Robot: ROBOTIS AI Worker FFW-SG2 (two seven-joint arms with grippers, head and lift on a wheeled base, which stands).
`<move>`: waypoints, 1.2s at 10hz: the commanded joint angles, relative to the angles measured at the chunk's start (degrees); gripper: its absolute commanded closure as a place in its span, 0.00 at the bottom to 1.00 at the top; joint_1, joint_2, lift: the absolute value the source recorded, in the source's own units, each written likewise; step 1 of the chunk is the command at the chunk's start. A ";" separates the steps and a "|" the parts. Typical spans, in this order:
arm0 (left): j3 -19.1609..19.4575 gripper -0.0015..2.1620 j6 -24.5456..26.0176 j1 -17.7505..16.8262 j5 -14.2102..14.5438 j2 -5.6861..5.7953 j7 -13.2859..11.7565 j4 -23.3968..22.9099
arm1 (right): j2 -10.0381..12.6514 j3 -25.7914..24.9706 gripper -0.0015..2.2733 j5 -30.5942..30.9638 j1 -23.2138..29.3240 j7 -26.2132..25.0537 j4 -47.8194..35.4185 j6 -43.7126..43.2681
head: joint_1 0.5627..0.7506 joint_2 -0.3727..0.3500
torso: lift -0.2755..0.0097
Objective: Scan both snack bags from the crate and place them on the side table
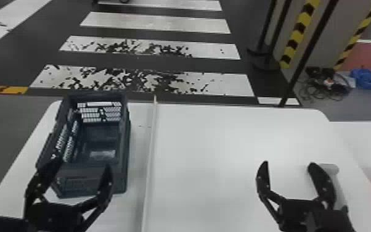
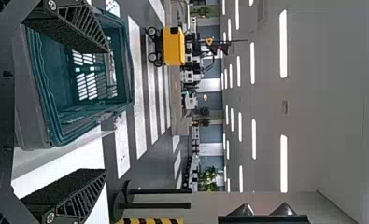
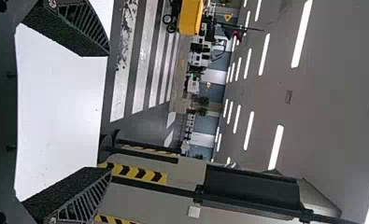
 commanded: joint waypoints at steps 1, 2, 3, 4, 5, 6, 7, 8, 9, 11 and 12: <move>0.37 0.04 0.97 0.01 0.07 0.08 0.00 -0.55 | 0.14 -0.01 0.02 -0.72 0.34 0.00 -1.02 1.33 | 0.70 0.42 | 0.62; 0.63 0.04 1.33 -0.08 0.07 0.08 0.00 -0.55 | 0.14 -0.01 0.02 -0.72 0.52 0.00 -1.55 2.21 | 0.70 0.42 | 0.62; 0.72 0.04 1.33 -0.34 0.33 0.08 0.00 -0.55 | 0.14 0.08 0.02 -0.90 0.60 -0.09 -1.64 2.74 | 0.70 0.42 | 0.62; 0.72 0.04 1.33 -0.43 0.51 0.26 0.00 -0.64 | 0.14 0.25 0.02 -1.16 0.69 0.00 -1.81 2.74 | 0.70 0.42 | 0.62; 0.72 0.04 1.33 -0.52 0.60 0.43 0.00 -1.25 | 0.14 0.43 0.02 -1.16 0.69 0.00 -1.90 2.74 | 0.70 0.42 | 0.62; 0.98 0.04 1.33 -0.34 0.60 0.52 0.00 -1.69 | 0.14 0.69 0.02 -1.16 0.69 0.00 -1.99 2.74 | 0.70 0.42 | 0.62; 1.07 0.04 1.50 -0.43 0.60 0.52 0.00 -1.69 | 0.14 0.96 0.02 -1.16 0.69 0.00 -1.99 2.74 | 0.70 0.43 | 0.62; 1.16 0.04 1.85 -0.43 0.60 0.52 0.00 -1.69 | 0.14 1.13 0.02 -1.16 0.78 0.00 -1.99 2.74 | 0.70 0.43 | 0.62; 1.16 0.04 1.85 -0.43 0.42 0.43 0.00 -1.78 | 0.14 1.40 0.02 -1.16 0.69 0.00 -1.99 2.74 | 0.70 0.44 | 0.62; 1.16 0.04 1.85 -0.69 0.51 0.52 0.00 -1.69 | 0.14 1.48 0.02 -1.16 0.60 -0.09 -1.90 2.74 | 0.70 0.45 | 0.62; 1.16 0.04 1.85 -0.78 0.51 0.43 0.00 -1.69 | 0.14 1.48 0.02 -1.16 0.60 -0.09 -1.90 2.74 | 0.70 0.45 | 0.62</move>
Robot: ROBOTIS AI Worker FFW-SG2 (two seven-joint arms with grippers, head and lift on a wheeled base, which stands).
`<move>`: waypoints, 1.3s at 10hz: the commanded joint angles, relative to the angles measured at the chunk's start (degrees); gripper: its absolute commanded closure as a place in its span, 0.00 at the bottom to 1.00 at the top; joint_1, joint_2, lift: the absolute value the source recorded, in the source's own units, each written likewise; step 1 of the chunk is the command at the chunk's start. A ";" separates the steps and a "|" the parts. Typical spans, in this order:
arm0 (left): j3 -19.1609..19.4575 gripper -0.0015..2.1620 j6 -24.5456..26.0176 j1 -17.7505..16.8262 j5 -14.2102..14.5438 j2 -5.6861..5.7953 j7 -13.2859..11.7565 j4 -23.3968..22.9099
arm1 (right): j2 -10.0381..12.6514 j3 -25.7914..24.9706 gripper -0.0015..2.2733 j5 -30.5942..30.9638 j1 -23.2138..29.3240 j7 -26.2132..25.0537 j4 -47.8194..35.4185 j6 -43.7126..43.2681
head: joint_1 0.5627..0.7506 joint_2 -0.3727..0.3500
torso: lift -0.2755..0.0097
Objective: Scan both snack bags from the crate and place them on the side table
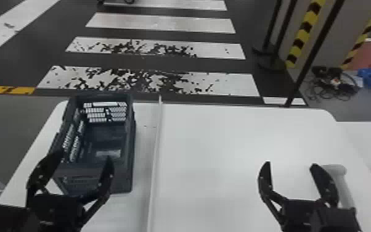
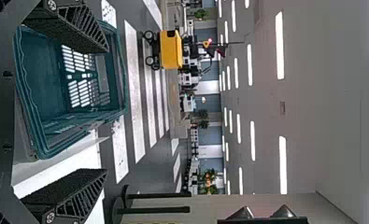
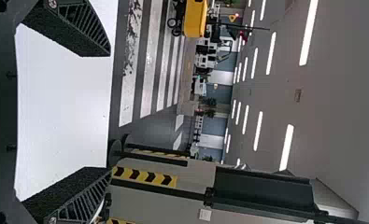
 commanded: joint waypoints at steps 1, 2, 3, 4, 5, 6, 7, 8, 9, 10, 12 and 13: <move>-0.05 0.04 0.17 -0.22 0.02 0.03 0.00 0.05 | 0.14 0.00 0.02 0.00 0.00 -0.09 0.02 0.00 | 0.70 0.45 | 0.62; -0.05 0.04 0.17 -0.40 0.19 -0.06 0.00 0.05 | 0.14 0.00 0.02 0.00 -0.18 -0.18 0.11 0.00 | 0.70 0.45 | 0.62; -0.05 0.04 0.17 -0.57 0.28 0.03 0.00 0.14 | 0.14 0.09 0.02 0.00 -0.18 -0.18 0.19 0.00 | 0.70 0.45 | 0.62; -0.05 0.04 0.17 -0.66 0.37 0.03 0.00 0.14 | 0.14 0.18 0.02 0.00 -0.18 -0.18 0.19 0.00 | 0.70 0.45 | 0.62; -0.05 0.04 0.17 -0.66 0.37 0.03 0.00 0.14 | 0.14 0.26 0.02 0.09 -0.26 -0.26 0.19 0.00 | 0.70 0.45 | 0.62; -0.05 0.04 0.17 -0.57 0.37 -0.06 0.00 0.14 | 0.14 0.35 0.02 0.09 -0.26 -0.26 0.19 0.00 | 0.70 0.46 | 0.62; -0.05 0.04 0.17 -0.66 0.37 0.03 0.00 0.14 | 0.14 0.44 0.02 0.18 -0.26 -0.26 0.19 0.00 | 0.70 0.46 | 0.62; -0.05 0.04 0.17 -0.66 0.37 0.03 0.00 0.14 | 0.14 0.35 0.02 0.09 -0.26 -0.26 0.19 0.00 | 0.70 0.46 | 0.62; -0.05 0.04 0.17 -0.66 0.37 0.03 0.00 0.14 | 0.14 0.35 0.02 0.09 -0.26 -0.26 0.19 0.00 | 0.70 0.46 | 0.62; -0.05 0.04 0.17 -0.57 0.46 0.12 0.09 0.14 | 0.14 0.35 0.02 0.18 -0.18 -0.35 0.19 0.00 | 0.70 0.46 | 0.62; -0.05 0.04 0.17 -0.40 0.54 0.47 0.09 0.14 | 0.14 0.35 0.02 0.27 -0.18 -0.35 0.19 0.00 | 0.70 0.46 | 0.62; -0.05 0.04 0.17 -0.40 0.46 0.64 0.09 0.05 | 0.14 0.35 0.02 0.35 -0.18 -0.53 0.19 0.00 | 0.70 0.46 | 0.62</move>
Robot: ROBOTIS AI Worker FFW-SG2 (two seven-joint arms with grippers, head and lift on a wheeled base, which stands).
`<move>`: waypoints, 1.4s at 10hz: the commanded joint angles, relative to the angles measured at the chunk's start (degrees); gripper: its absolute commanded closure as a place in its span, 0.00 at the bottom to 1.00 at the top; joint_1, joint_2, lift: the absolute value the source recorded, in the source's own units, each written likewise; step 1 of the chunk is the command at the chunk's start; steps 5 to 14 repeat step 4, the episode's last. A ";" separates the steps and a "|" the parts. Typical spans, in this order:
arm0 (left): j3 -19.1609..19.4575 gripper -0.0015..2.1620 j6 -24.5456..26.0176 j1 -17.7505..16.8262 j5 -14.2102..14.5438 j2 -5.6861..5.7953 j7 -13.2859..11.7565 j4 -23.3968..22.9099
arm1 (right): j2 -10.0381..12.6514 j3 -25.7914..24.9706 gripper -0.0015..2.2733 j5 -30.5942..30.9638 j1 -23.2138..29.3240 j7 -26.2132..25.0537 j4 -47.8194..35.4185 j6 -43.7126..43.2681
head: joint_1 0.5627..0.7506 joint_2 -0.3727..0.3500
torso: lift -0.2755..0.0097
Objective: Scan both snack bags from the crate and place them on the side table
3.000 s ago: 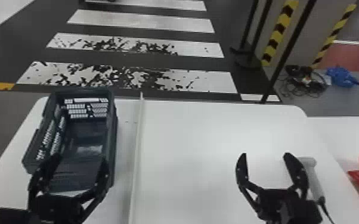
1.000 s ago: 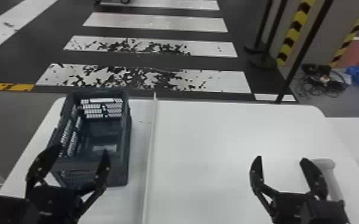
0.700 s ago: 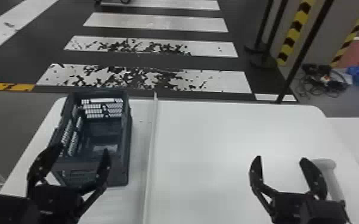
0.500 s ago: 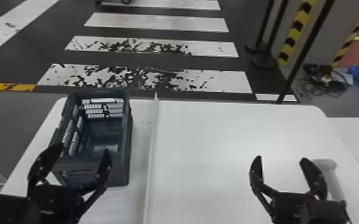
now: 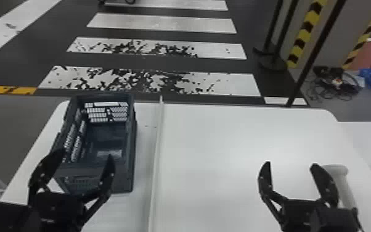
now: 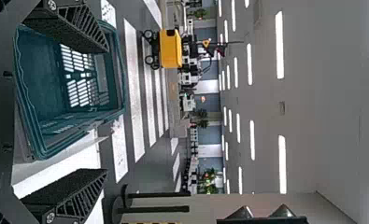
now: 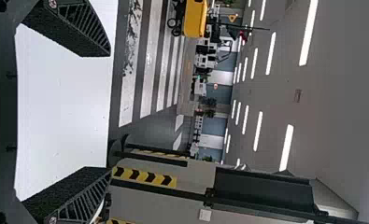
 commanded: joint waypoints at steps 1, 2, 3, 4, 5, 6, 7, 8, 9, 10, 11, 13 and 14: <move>0.00 0.04 0.01 0.02 -0.05 0.10 0.00 -0.04 | 0.14 0.00 0.02 0.05 0.07 -0.10 0.00 0.00 | 0.70 0.46 | 0.62; 0.00 0.04 0.71 -0.16 -0.05 0.10 0.00 -0.04 | 0.14 0.00 0.02 0.05 0.07 -0.10 0.00 0.00 | 0.70 0.46 | 0.62; 0.00 0.04 1.59 -0.25 -0.23 0.10 0.00 -0.04 | 0.14 0.00 0.02 0.05 0.16 -0.10 0.00 0.00 | 0.70 0.46 | 0.62; 0.00 0.04 1.59 -0.25 -0.23 0.10 0.00 -0.04 | 0.14 0.09 0.02 0.05 0.07 -0.10 0.00 0.00 | 0.70 0.46 | 0.62; 0.00 0.04 1.59 -0.25 -0.23 0.10 0.00 -0.04 | 0.14 0.09 0.02 0.05 0.07 -0.10 0.00 0.00 | 0.70 0.46 | 0.62; 0.00 0.04 1.59 -0.25 -0.23 0.10 0.00 -0.04 | 0.14 0.09 0.02 0.05 0.07 -0.10 0.00 0.00 | 0.70 0.46 | 0.62; 0.00 0.04 1.59 -0.25 -0.23 0.10 0.00 -0.04 | 0.14 0.09 0.02 0.05 0.07 -0.10 0.00 0.00 | 0.70 0.46 | 0.62; 0.00 0.04 1.59 -0.25 -0.23 0.10 0.00 -0.04 | 0.14 0.09 0.02 0.05 0.07 -0.10 0.00 0.00 | 0.70 0.46 | 0.62; 0.00 0.04 1.59 -0.25 -0.23 0.10 0.00 -0.04 | 0.14 0.09 0.02 0.05 0.07 -0.10 0.00 0.00 | 0.70 0.46 | 0.62; 0.00 0.04 1.59 -0.25 -0.23 0.10 0.00 -0.04 | 0.14 0.09 0.02 0.05 0.07 -0.10 0.00 0.00 | 0.70 0.46 | 0.62; 0.00 0.04 1.59 -0.25 -0.23 0.10 0.00 -0.04 | 0.14 0.09 0.02 0.05 0.07 -0.10 0.00 0.00 | 0.70 0.46 | 0.62; 0.00 0.04 1.59 -0.25 -0.23 0.10 0.00 -0.04 | 0.14 0.09 0.02 0.05 0.07 -0.10 0.00 0.00 | 0.70 0.46 | 0.62; 0.00 0.04 1.59 -0.25 -0.23 0.10 0.00 -0.04 | 0.14 0.09 0.02 0.05 0.07 -0.10 0.00 0.00 | 0.70 0.46 | 0.62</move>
